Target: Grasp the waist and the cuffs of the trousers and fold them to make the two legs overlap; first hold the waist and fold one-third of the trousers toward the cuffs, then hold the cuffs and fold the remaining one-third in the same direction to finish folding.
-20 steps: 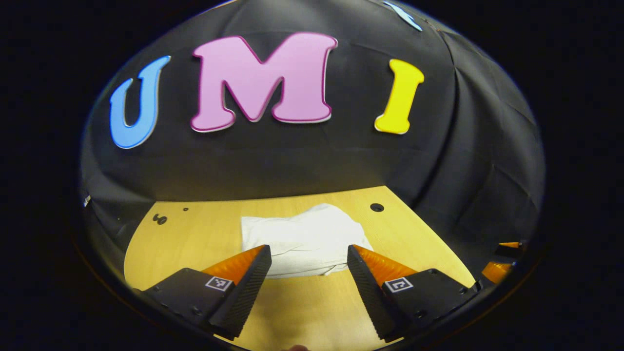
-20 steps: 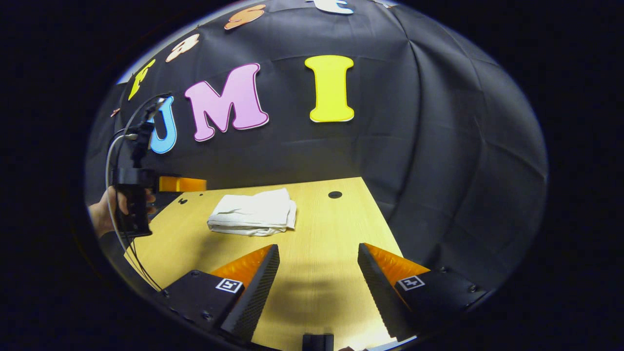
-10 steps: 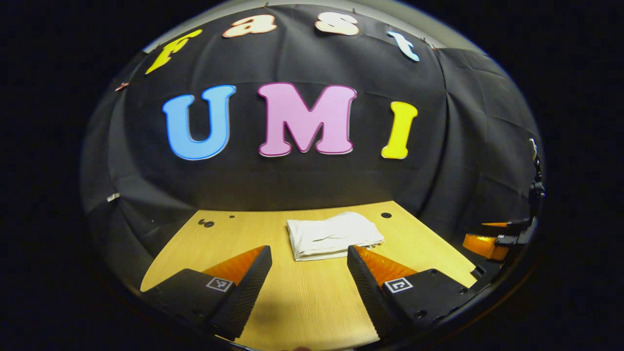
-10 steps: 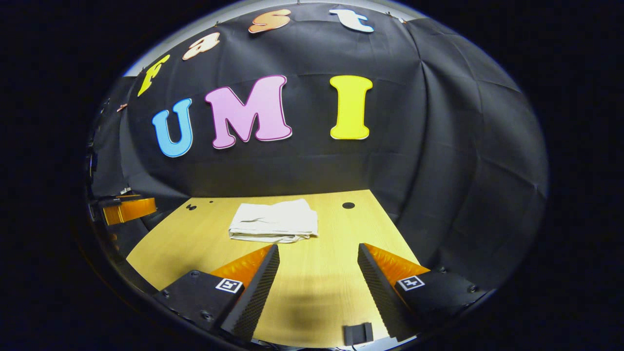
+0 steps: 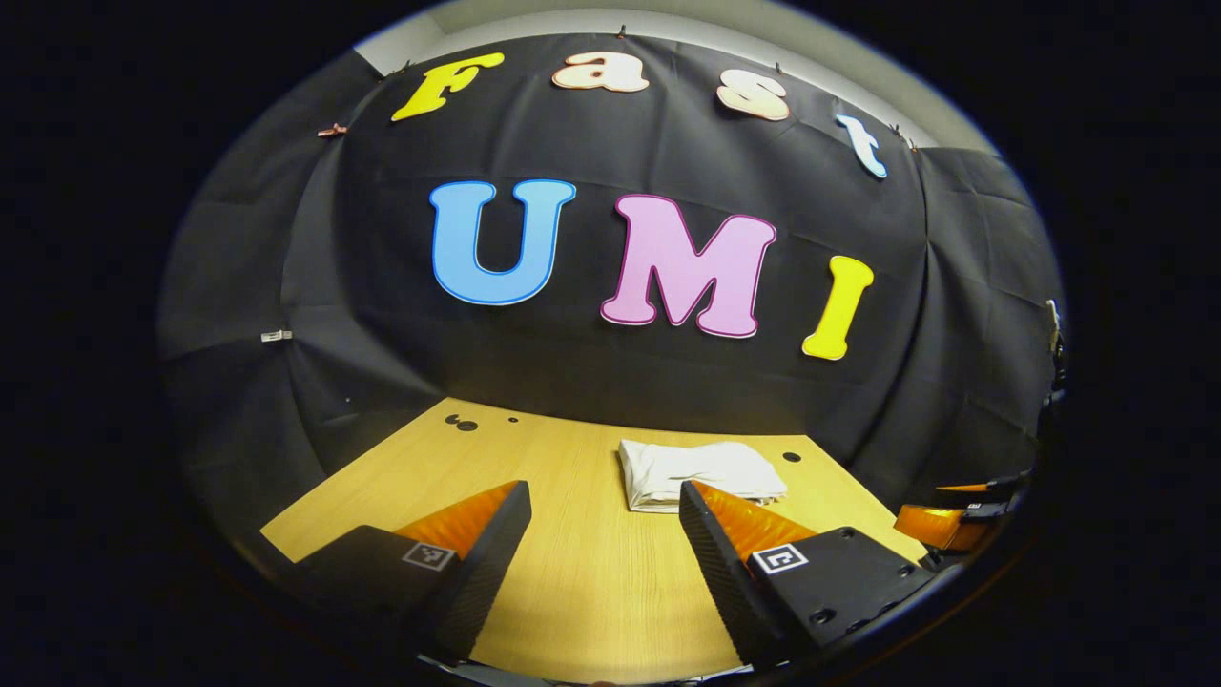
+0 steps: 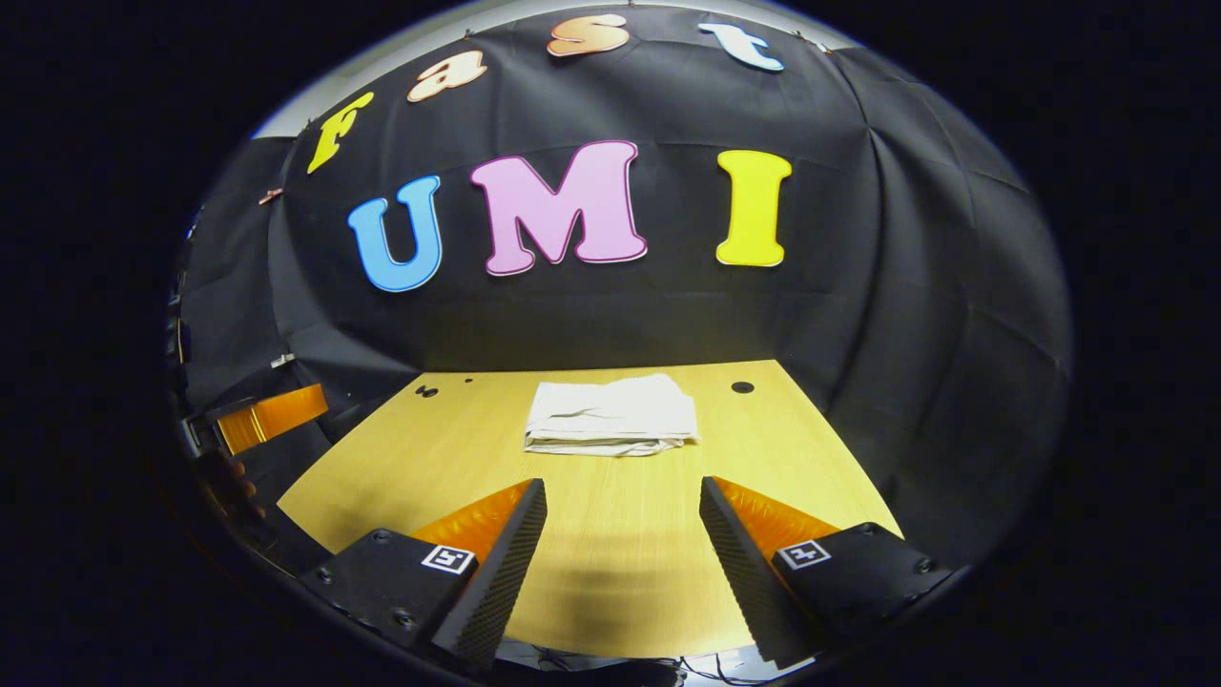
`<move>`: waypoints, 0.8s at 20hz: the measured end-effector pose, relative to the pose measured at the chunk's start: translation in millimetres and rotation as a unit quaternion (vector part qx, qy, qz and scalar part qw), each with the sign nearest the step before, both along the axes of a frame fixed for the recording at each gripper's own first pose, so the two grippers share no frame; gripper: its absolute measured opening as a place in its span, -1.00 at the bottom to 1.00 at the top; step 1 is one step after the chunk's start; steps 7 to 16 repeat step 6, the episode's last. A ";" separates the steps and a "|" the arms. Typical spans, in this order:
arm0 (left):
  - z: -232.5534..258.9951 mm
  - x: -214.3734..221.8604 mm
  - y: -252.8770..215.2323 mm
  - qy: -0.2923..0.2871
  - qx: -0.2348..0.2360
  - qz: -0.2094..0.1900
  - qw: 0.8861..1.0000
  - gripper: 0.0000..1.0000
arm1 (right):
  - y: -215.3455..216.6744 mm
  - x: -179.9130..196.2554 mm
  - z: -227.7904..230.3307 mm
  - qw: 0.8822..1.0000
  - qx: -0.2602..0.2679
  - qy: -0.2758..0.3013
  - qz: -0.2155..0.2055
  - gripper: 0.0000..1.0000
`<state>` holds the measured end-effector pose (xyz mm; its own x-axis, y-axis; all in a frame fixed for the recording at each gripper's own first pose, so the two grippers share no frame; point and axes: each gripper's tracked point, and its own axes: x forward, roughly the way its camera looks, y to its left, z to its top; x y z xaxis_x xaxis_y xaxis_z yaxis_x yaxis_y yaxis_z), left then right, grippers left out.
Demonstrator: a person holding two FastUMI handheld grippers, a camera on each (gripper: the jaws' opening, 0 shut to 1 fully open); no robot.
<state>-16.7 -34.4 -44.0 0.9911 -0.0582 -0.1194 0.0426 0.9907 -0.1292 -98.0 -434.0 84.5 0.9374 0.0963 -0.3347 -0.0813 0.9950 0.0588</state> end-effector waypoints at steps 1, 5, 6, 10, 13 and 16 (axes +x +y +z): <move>0.4 -0.5 5.8 -0.002 0.000 0.000 1.000 0.94 | 7.7 -1.3 -2.3 1.000 0.000 0.003 0.004 0.97; -3.6 -3.5 17.6 0.001 0.009 -0.013 1.000 0.94 | 21.5 -5.1 -4.9 1.000 0.000 0.003 0.004 0.97; -5.0 -4.2 18.7 0.004 0.010 -0.018 1.000 0.94 | 24.9 -5.8 -6.9 1.000 0.004 0.006 0.003 0.97; -5.0 -4.2 18.7 0.004 0.010 -0.018 1.000 0.94 | 24.9 -5.8 -6.9 1.000 0.004 0.006 0.003 0.97; -5.0 -4.2 18.7 0.004 0.010 -0.018 1.000 0.94 | 24.9 -5.8 -6.9 1.000 0.004 0.006 0.003 0.97; -5.0 -4.2 18.7 0.004 0.010 -0.018 1.000 0.94 | 24.9 -5.8 -6.9 1.000 0.004 0.006 0.003 0.97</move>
